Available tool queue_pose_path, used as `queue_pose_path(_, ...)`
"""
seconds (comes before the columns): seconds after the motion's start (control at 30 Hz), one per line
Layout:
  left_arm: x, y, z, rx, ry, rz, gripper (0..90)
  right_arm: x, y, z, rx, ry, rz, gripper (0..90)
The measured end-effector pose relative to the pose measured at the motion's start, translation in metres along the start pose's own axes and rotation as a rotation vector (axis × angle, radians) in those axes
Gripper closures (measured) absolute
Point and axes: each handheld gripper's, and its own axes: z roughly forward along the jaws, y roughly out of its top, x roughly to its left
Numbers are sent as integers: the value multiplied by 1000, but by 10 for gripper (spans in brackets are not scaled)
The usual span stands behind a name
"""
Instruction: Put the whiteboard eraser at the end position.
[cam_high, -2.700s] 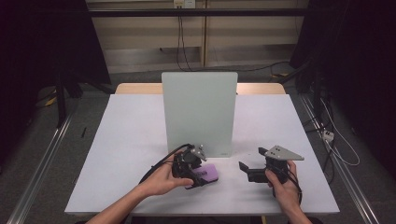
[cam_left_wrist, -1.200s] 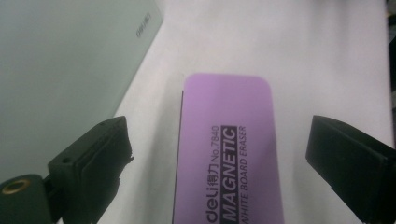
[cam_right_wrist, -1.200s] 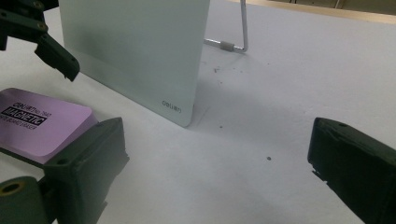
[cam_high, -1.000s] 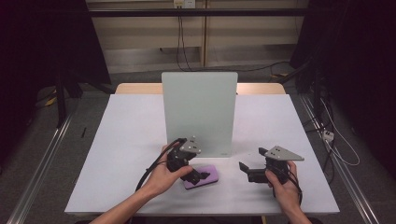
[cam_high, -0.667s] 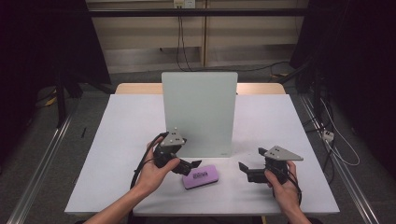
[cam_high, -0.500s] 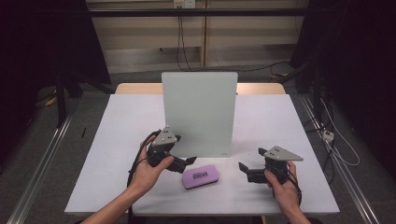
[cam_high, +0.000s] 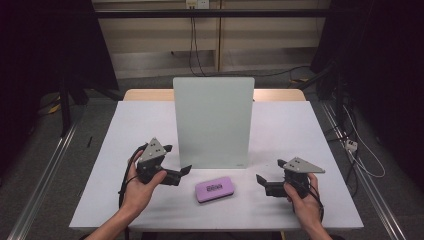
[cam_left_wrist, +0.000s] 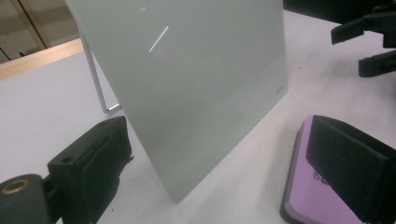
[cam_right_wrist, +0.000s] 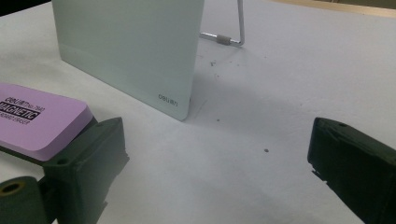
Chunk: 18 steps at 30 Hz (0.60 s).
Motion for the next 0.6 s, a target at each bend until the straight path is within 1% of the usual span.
queue_pose_path(0.07, 1, -4, -5, 2, 4, 0, 64, 0, 0, -1, 0, -3, -1, 43)
queue_pose_path(0.13, 4, -8, -10, 1, 13, -21, 64, 0, -1, -1, 1, -5, 0, 43)
queue_pose_path(0.2, 7, -13, -15, 4, 52, -40, 64, 0, -1, -2, 1, -8, 3, 43)
queue_pose_path(0.27, 12, -18, -19, 0, 54, -70, 63, -1, -2, -3, 2, -11, 1, 43)
queue_pose_path(0.33, 17, -22, -22, -3, 69, -89, 63, 0, -2, -3, 2, -14, 7, 43)
queue_pose_path(0.5, 24, -31, -32, 4, 92, -104, 63, -1, -3, -5, 3, -18, 7, 43)
queue_pose_path(0.53, 25, -33, -34, 3, 100, -104, 63, -1, -3, -6, 2, -20, 10, 43)
queue_pose_path(0.6, 25, -39, -39, 6, 127, -125, 63, -1, -4, -6, 3, -20, 7, 43)
